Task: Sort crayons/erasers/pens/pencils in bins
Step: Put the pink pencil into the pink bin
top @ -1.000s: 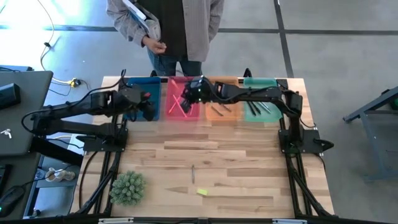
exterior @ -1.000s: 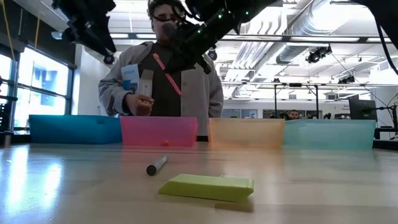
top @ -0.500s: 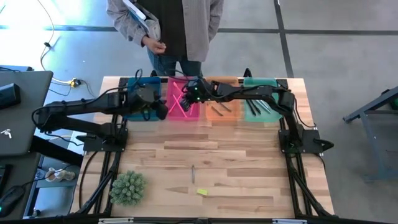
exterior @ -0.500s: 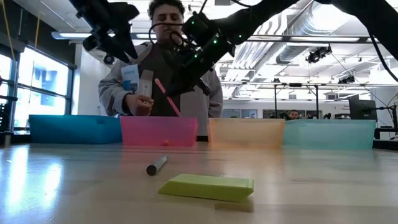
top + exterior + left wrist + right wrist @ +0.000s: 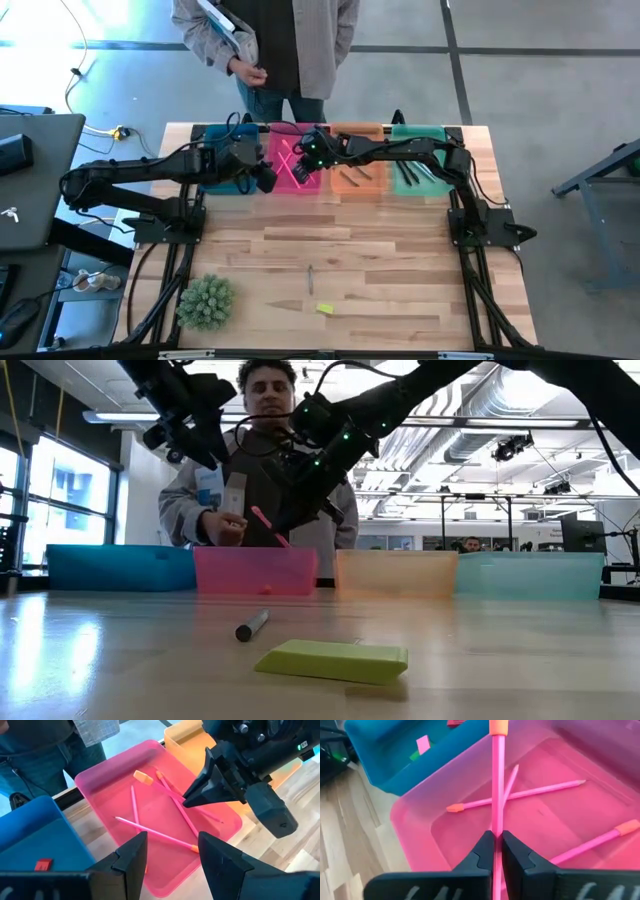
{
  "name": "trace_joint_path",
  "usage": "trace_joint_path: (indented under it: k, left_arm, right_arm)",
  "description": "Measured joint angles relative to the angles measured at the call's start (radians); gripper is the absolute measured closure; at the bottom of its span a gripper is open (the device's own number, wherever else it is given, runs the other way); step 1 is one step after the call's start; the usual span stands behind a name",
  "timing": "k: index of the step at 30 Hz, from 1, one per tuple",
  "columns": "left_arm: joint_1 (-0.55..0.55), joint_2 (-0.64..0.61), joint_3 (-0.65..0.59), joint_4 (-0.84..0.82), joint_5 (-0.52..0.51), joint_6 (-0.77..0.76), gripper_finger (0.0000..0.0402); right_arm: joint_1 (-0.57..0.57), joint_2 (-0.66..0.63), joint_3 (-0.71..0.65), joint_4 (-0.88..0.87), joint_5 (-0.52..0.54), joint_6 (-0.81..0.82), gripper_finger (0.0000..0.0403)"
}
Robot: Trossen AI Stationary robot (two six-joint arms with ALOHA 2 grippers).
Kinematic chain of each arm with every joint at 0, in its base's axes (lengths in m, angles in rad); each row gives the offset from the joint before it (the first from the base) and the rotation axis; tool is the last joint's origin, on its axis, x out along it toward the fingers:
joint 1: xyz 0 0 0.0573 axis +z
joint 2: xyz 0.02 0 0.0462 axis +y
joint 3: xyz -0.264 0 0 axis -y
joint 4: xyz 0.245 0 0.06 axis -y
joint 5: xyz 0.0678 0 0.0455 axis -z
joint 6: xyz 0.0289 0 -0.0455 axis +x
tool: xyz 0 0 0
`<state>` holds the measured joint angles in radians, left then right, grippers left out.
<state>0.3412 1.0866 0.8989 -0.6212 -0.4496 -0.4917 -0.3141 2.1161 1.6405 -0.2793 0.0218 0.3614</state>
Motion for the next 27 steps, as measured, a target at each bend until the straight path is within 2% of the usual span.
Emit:
trace_joint_path:
  k: [17,21,24,27]
  left_arm:
    - [0.000,0.000,0.000,-0.002,0.027,-0.008,0.0236]
    - [0.000,0.000,0.000,-0.002,0.040,-0.004,0.0236]
    - [0.000,0.000,0.000,-0.003,0.057,-0.002,0.0236]
    - [0.000,0.000,0.000,-0.010,0.071,-0.002,0.0236]
  right_arm:
    - [0.002,0.074,0.000,-0.030,0.007,0.091,0.0402]
    - [0.002,0.072,0.000,-0.014,0.048,0.085,0.0402]
    - [0.002,0.072,0.000,0.002,0.031,0.093,0.0388]
    - [0.000,0.072,0.000,-0.001,0.032,0.111,0.0353]
